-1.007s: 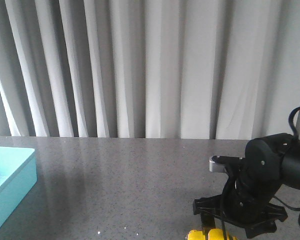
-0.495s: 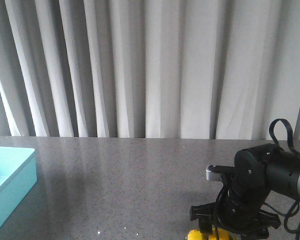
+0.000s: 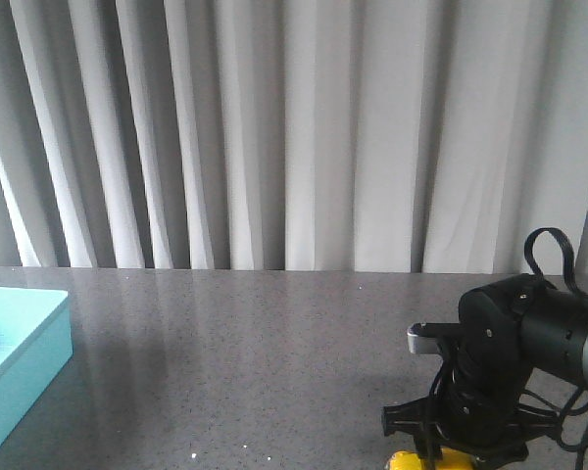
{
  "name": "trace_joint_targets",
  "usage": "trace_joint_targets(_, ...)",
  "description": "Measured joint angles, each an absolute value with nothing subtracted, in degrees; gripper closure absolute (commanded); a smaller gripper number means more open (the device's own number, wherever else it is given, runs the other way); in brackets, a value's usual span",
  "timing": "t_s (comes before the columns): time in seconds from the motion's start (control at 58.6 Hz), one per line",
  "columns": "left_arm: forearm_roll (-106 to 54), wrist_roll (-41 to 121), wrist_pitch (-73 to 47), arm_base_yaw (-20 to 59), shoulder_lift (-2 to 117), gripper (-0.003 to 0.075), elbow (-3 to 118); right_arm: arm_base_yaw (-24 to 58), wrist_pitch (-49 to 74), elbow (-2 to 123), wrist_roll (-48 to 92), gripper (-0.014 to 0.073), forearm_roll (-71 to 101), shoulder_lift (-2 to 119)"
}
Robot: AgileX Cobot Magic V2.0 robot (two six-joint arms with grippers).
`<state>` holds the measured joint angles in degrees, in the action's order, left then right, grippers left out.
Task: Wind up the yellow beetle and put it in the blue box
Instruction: 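Close the right gripper on the yellow beetle's roof, then slide the beetle along the table toward the left arm, then release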
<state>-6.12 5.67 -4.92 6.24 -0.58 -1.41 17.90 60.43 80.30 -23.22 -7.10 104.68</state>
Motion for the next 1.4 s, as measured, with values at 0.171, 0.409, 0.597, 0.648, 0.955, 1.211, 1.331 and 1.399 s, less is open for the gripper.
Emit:
trace_joint_targets(0.171, -6.12, 5.67, -4.92, 6.24, -0.58, 0.0726, -1.41, 17.9, 63.19, 80.6, -23.02, 0.0316, -10.91, 105.06)
trace_joint_targets(0.409, -6.12, 5.67, -4.92, 6.24, -0.58, 0.0726, -1.41, 17.9, 66.26, 81.52, -22.77, 0.0316, -14.27, 106.43)
trace_joint_targets(0.597, -6.12, 5.67, -4.92, 6.24, -0.58, 0.0726, -1.41, 16.47, 68.75, 81.52, -21.71, 0.0316, -19.41, 106.68)
trace_joint_targets(0.648, -6.12, 5.67, -4.92, 6.24, -0.58, 0.0726, -1.41, 15.05, 69.42, 81.52, -21.16, 0.0316, -19.83, 106.68)
trace_joint_targets(0.955, -6.12, 5.67, -4.92, 6.24, -0.58, 0.0726, -1.41, 6.27, 71.5, 81.47, -16.94, 0.0316, -21.68, 107.01)
trace_joint_targets(1.211, -6.12, 5.67, -4.92, 6.24, -0.58, 0.0726, -1.41, -1.18, 71.42, 81.28, -12.46, 0.0316, -23.54, 107.15)
trace_joint_targets(1.331, -6.12, 5.67, -4.92, 6.24, -0.58, 0.0726, -1.41, -3.71, 71.08, 81.28, -11.18, 0.0316, -24.24, 107.22)
trace_joint_targets(1.399, -6.12, 5.67, -4.92, 6.24, -0.58, 0.0726, -1.41, -4.53, 70.89, 81.28, -10.76, 0.0316, -24.3, 107.16)
